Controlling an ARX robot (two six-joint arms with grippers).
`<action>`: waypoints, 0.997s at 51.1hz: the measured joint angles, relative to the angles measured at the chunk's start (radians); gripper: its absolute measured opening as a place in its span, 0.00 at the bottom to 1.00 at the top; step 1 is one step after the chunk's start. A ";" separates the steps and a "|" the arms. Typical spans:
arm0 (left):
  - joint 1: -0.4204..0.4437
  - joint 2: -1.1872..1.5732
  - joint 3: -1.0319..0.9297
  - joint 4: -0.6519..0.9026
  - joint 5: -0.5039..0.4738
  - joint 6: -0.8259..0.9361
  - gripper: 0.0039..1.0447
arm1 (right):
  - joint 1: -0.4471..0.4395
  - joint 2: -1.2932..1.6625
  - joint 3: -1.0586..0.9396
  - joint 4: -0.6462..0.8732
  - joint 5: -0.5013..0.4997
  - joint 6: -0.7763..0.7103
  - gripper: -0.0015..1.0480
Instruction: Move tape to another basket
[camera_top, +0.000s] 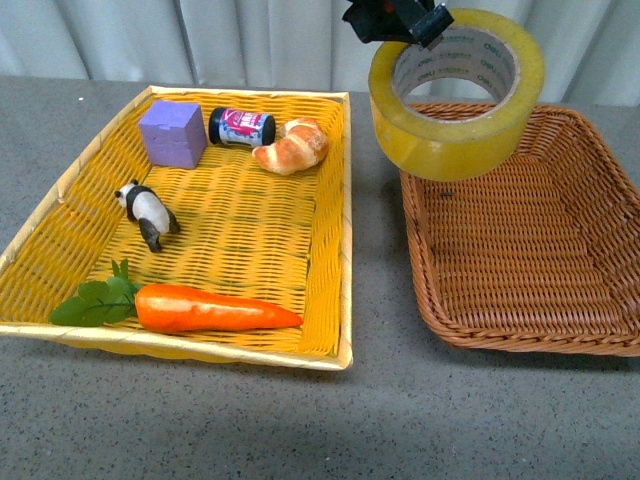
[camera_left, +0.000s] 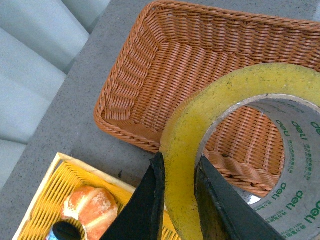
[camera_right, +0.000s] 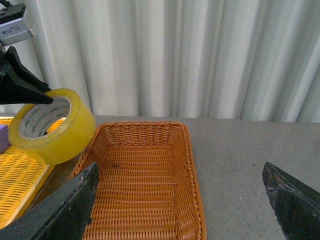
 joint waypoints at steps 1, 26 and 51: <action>-0.002 0.004 0.009 -0.006 -0.001 0.006 0.13 | 0.000 0.000 0.000 0.000 0.000 0.000 0.91; -0.011 0.024 0.051 -0.030 -0.014 0.043 0.13 | 0.003 0.383 0.124 -0.021 0.018 -0.085 0.91; -0.011 0.026 0.051 -0.031 -0.015 0.043 0.13 | 0.030 1.178 0.613 0.104 -0.211 -0.068 0.91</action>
